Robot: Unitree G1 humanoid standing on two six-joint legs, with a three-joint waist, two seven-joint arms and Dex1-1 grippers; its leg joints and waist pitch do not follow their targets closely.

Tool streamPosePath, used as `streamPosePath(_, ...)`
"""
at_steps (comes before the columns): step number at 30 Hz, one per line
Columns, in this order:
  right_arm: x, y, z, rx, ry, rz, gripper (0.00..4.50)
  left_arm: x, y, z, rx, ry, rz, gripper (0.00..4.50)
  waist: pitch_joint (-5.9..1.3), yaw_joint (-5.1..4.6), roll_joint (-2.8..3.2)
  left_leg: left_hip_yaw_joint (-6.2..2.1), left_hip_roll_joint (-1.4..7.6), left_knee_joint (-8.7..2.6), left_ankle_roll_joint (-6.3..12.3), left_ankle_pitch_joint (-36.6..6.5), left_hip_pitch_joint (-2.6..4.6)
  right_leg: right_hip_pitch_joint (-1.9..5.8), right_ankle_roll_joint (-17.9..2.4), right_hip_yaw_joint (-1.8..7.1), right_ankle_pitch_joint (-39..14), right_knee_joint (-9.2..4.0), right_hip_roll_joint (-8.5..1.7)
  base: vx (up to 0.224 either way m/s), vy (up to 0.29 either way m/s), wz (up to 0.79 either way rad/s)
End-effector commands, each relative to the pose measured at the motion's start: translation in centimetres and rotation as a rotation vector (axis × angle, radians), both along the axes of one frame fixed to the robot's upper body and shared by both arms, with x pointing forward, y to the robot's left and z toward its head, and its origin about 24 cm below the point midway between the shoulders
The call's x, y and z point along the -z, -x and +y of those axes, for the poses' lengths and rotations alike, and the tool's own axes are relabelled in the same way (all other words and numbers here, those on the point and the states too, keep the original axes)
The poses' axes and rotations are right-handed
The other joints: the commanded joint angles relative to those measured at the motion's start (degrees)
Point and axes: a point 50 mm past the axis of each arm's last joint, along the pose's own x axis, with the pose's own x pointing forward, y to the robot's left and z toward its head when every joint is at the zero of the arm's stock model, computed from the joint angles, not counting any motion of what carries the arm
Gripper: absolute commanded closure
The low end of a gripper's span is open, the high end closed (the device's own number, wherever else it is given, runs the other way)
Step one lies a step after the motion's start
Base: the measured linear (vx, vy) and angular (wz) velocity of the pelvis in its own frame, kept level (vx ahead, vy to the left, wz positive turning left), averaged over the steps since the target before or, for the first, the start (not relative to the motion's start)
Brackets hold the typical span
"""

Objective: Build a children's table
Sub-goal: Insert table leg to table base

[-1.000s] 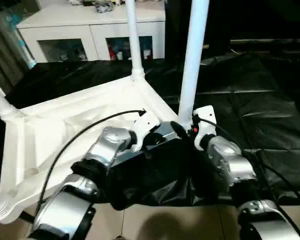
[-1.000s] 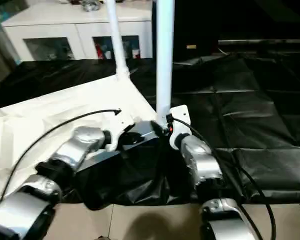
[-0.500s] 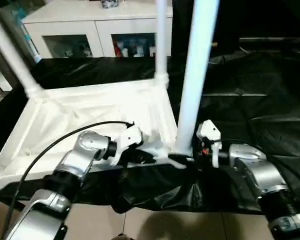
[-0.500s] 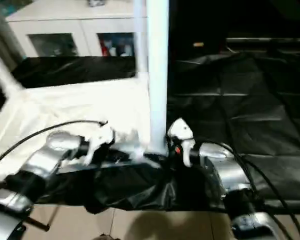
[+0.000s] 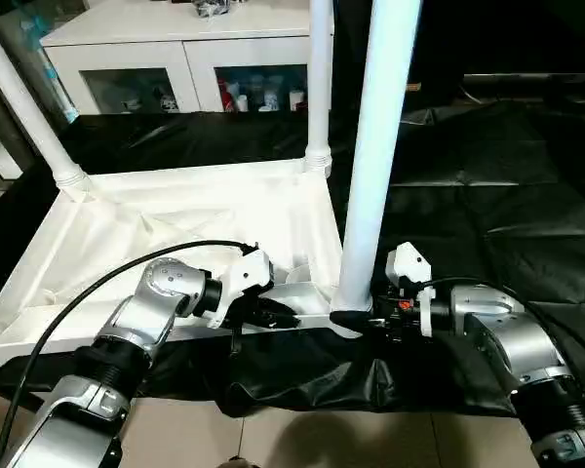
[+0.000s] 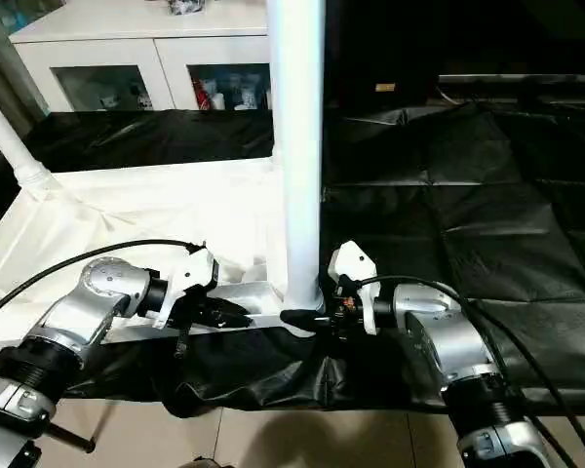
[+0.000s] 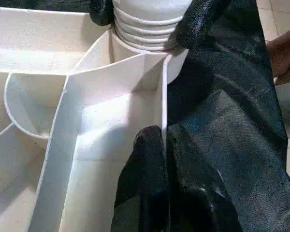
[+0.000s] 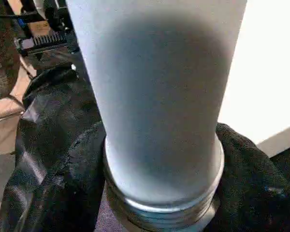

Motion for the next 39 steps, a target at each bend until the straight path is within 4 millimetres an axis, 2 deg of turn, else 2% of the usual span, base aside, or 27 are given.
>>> streamPosePath(1,1.2,-0.8,0.1,0.170,0.025,0.025,1.74,-0.1,-0.8,-0.7,-0.076,-0.011,-0.040,4.50,-3.85,-0.33,-1.14,-0.45,1.87,-4.16,3.11,-12.85,0.86,2.59,-11.59,2.55,-17.07,-4.21,-3.33,0.000,0.000,0.00)
streamPosePath(2,1.9,-1.4,0.1,0.290,0.046,0.027,1.76,0.0,-1.5,-1.1,-0.143,-0.013,-0.057,4.50,-3.80,-0.38,-1.20,-0.51,1.73,-4.17,2.72,-13.31,0.95,2.62,-11.18,2.46,-18.25,-4.38,-3.35,0.000,0.000,0.00)
streamPosePath(3,2.4,-1.7,0.1,0.359,0.059,0.032,1.76,0.1,-1.8,-1.4,-0.182,-0.013,-0.066,4.50,-3.51,-0.85,-1.08,-0.48,1.46,-4.30,1.57,-14.66,1.00,2.38,-10.46,2.35,-21.44,-4.79,-3.28,0.000,0.000,0.00)
streamPosePath(4,2.7,-1.9,0.1,0.403,0.064,0.038,1.77,0.1,-2.1,-1.6,-0.211,-0.009,-0.071,4.50,-3.53,-1.00,-1.04,-0.62,1.47,-4.35,0.89,-15.56,1.18,2.39,-10.06,2.32,-22.84,-4.80,-3.32,0.000,0.000,0.00)
streamPosePath(5,3.0,-2.1,0.4,0.464,0.056,0.049,1.77,0.0,-2.5,-2.1,-0.248,-0.005,-0.077,4.50,-3.60,-1.16,-1.18,-0.80,1.47,-4.52,0.50,-16.31,1.30,2.65,-9.04,2.24,-24.11,-5.06,-3.34,0.000,0.000,0.00)
streamPosePath(7,3.4,-2.5,1.2,0.556,0.028,0.071,1.78,0.0,-3.1,-2.9,-0.311,0.002,-0.090,4.50,-3.47,-1.25,-1.05,-0.75,1.50,-4.55,0.67,-17.54,1.49,2.25,-8.69,2.36,-24.84,-5.42,-3.38,0.000,0.000,0.00)
streamPosePath(8,3.6,-2.7,1.7,0.609,0.020,0.083,1.78,-0.1,-3.4,-3.6,-0.343,0.011,-0.095,4.50,-3.50,-1.50,-1.05,-0.80,1.36,-4.58,0.55,-17.94,1.35,2.38,-8.49,2.26,-25.14,-5.52,-3.35,0.000,0.000,0.00)
streamPosePath(9,4.0,-2.9,2.5,0.672,0.014,0.107,1.78,-0.3,-3.7,-4.5,-0.371,0.026,-0.101,4.50,-3.49,-1.68,-0.98,-0.88,1.34,-4.63,0.11,-18.96,1.60,2.15,-8.25,2.20,-25.83,-5.66,-3.26,0.000,0.000,0.00)
streamPosePath(10,4.0,-2.9,2.8,0.672,0.011,0.111,1.78,-0.4,-3.7,-4.8,-0.378,0.030,-0.103,4.50,-3.36,-1.85,-1.04,-0.88,1.30,-4.67,0.03,-19.67,1.67,2.05,-8.10,2.16,-26.59,-5.80,-3.22,0.000,0.000,0.00)
streamPosePath(14,3.8,-3.2,4.8,0.634,-0.008,0.082,1.78,-0.6,-3.8,-6.3,-0.373,0.057,-0.109,4.50,-3.39,-2.09,-0.97,-1.13,1.20,-4.71,0.48,-21.67,1.63,2.09,-7.18,2.01,-28.32,-6.21,-3.43,0.000,0.000,0.00)
streamPosePath(15,3.7,-3.2,5.1,0.623,-0.031,0.085,1.22,-0.6,-3.7,-6.6,-0.363,0.062,-0.108,4.50,-3.35,-2.19,-1.07,-1.21,1.24,-4.87,0.70,-21.71,1.34,2.30,-6.99,1.97,-27.92,-6.14,-3.32,0.000,0.000,0.00)
streamPosePath(18,2.7,-3.4,5.1,0.551,-0.081,0.061,1.02,-0.6,-2.9,-6.7,-0.258,0.075,-0.109,4.50,-3.48,-2.12,-1.01,-1.28,1.37,-4.94,1.31,-21.50,1.20,2.47,-7.48,2.10,-26.27,-5.96,-3.48,0.000,0.000,0.00)
streamPosePath(19,2.5,-3.5,5.0,0.535,-0.078,0.047,1.02,-0.5,-2.8,-6.6,-0.232,0.077,-0.106,4.50,-3.59,-2.13,-1.04,-1.30,1.45,-5.03,1.54,-20.66,0.88,2.63,-7.86,2.14,-24.57,-5.73,-3.45,0.000,0.000,0.00)
streamPosePath(21,2.2,-3.4,4.7,0.490,-0.075,0.029,0.73,-0.3,-2.5,-6.2,-0.201,0.068,-0.098,4.50,-3.79,-2.05,-1.02,-1.18,1.56,-4.91,1.71,-18.88,0.78,2.73,-9.13,2.29,-20.78,-5.27,-3.47,0.000,0.000,0.00)
streamPosePath(22,2.0,-3.3,4.4,0.459,-0.072,0.021,0.73,-0.3,-2.4,-6.0,-0.180,0.062,-0.096,4.50,-3.85,-1.93,-1.06,-1.14,1.57,-4.84,1.92,-18.35,0.78,2.83,-9.55,2.31,-19.53,-5.15,-3.44,0.000,0.000,0.00)
streamPosePath(24,1.6,-2.9,3.7,0.369,-0.063,-0.002,0.73,-0.1,-2.0,-5.1,-0.139,0.043,-0.088,4.50,-4.15,-1.80,-1.08,-0.95,1.59,-4.51,3.33,-15.20,0.41,3.21,-11.26,2.32,-14.28,-4.46,-3.43,0.000,0.000,0.00)
streamPosePath(25,1.6,-2.9,3.7,0.369,-0.063,-0.002,0.73,-0.1,-2.0,-5.1,-0.139,0.043,-0.088,4.50,-4.15,-1.80,-1.08,-0.95,1.59,-4.51,3.33,-15.20,0.41,3.21,-11.26,2.32,-14.28,-4.46,-3.43,0.052,-0.012,0.02)
streamPosePath(26,1.0,-2.3,2.2,0.259,-0.042,-0.030,0.73,0.0,-1.6,-3.8,-0.082,0.021,-0.074,4.50,-4.37,-1.42,-0.98,-0.82,1.71,-4.15,4.10,-13.01,0.71,3.10,-12.39,2.36,-11.25,-4.13,-3.39,0.052,-0.012,0.02)
streamPosePath(27,1.0,-2.3,2.1,0.251,-0.040,-0.032,0.73,0.0,-1.6,-3.7,-0.077,0.020,-0.073,4.50,-4.52,-1.30,-1.04,-0.74,1.73,-3.89,5.10,-10.80,0.34,3.46,-13.10,2.31,-8.04,-3.58,-3.28,0.051,-0.011,0.02)
streamPosePath(29,0.5,-1.8,1.1,0.177,-0.014,-0.050,0.73,-0.1,-1.3,-2.7,-0.032,0.009,-0.056,4.50,-4.56,-0.98,-0.92,-0.61,1.82,-3.71,6.22,-9.51,0.32,3.40,-13.95,2.24,-5.63,-3.31,-3.27,0.000,0.000,0.00)
streamPosePath(31,0.3,-1.5,0.5,0.136,0.005,-0.065,0.73,-0.1,-1.0,-2.2,-0.004,0.000,-0.043,4.50,-4.44,-0.55,-1.00,-0.52,1.95,-3.73,6.30,-9.89,0.51,3.18,-14.12,2.26,-6.54,-3.42,-3.25,0.000,0.000,0.00)
streamPosePath(33,-0.1,-1.1,-0.3,0.071,0.031,-0.078,0.73,-0.1,-0.6,-1.3,0.043,-0.011,-0.015,4.50,-4.34,-0.02,-0.89,-0.47,2.20,-3.98,5.28,-11.86,0.93,2.91,-13.89,2.38,-9.61,-3.58,-3.29,0.000,0.000,0.00)
streamPosePath(34,-0.2,-1.1,-0.4,0.057,0.034,-0.079,0.73,-0.2,-0.5,-1.1,0.052,-0.011,-0.011,4.50,-4.26,-0.08,-1.06,-0.47,2.25,-4.10,4.99,-12.25,0.89,2.93,-13.80,2.40,-10.11,-3.60,-3.24,0.000,0.000,0.00)
streamPosePath(36,-0.4,-1.0,-0.5,0.043,0.035,-0.081,0.73,-0.2,-0.4,-0.9,0.061,-0.010,-0.004,4.50,-4.15,-0.09,-0.92,-0.47,2.25,-4.27,4.29,-13.61,0.94,2.84,-13.63,2.45,-11.27,-3.61,-3.17,0.000,0.000,0.00)
streamPosePath(39,-0.8,-0.5,-0.9,-0.032,0.046,-0.066,0.73,-0.5,-0.1,-0.3,0.087,-0.009,0.011,4.50,-4.08,-0.13,-1.31,-0.46,2.17,-4.30,3.92,-14.01,0.85,2.98,-13.07,2.56,-12.70,-3.75,-3.31,0.000,0.000,0.00)
